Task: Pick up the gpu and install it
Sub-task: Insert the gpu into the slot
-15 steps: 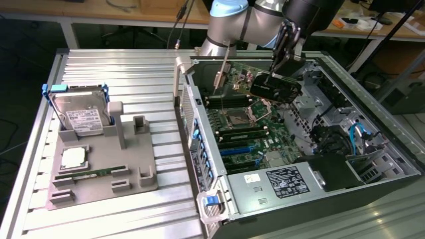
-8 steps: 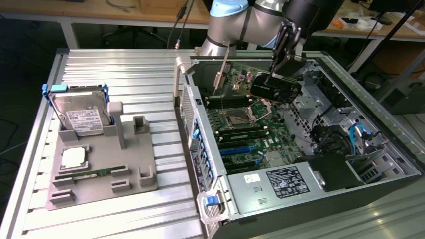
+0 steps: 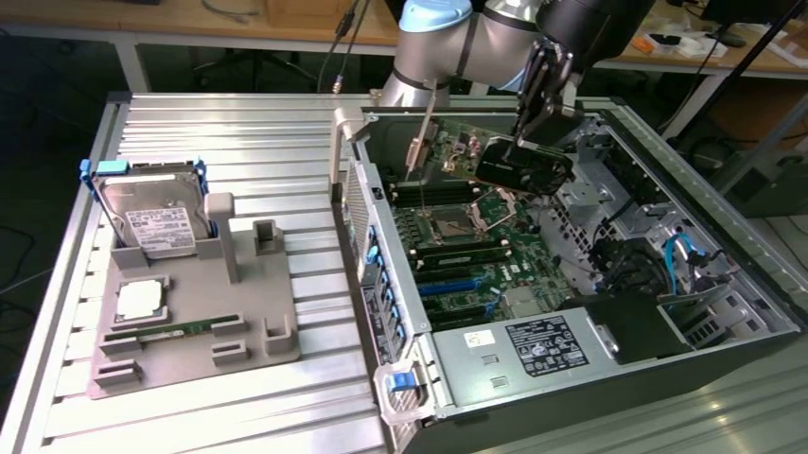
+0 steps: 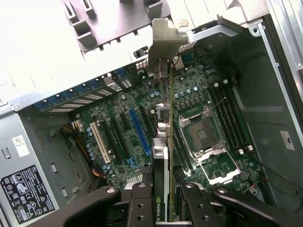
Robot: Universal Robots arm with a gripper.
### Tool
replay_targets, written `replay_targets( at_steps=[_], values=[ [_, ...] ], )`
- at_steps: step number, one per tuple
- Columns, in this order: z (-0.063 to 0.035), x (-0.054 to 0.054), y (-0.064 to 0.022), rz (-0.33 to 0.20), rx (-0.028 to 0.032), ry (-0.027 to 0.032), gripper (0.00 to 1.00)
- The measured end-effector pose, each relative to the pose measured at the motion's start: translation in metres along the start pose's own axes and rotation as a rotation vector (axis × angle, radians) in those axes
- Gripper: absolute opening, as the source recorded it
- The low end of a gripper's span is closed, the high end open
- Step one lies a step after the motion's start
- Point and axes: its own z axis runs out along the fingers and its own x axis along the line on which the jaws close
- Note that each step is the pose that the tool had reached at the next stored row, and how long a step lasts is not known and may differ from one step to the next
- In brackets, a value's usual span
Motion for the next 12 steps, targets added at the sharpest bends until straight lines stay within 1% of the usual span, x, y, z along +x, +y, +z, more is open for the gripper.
replay_targets(
  at_steps=[5,12],
  values=[
    [0.0,-0.0002,0.0,-0.024,-0.0003,0.001,0.27],
    [0.0,-0.0003,0.0001,-0.084,-0.0015,0.0037,0.27]
  ],
)
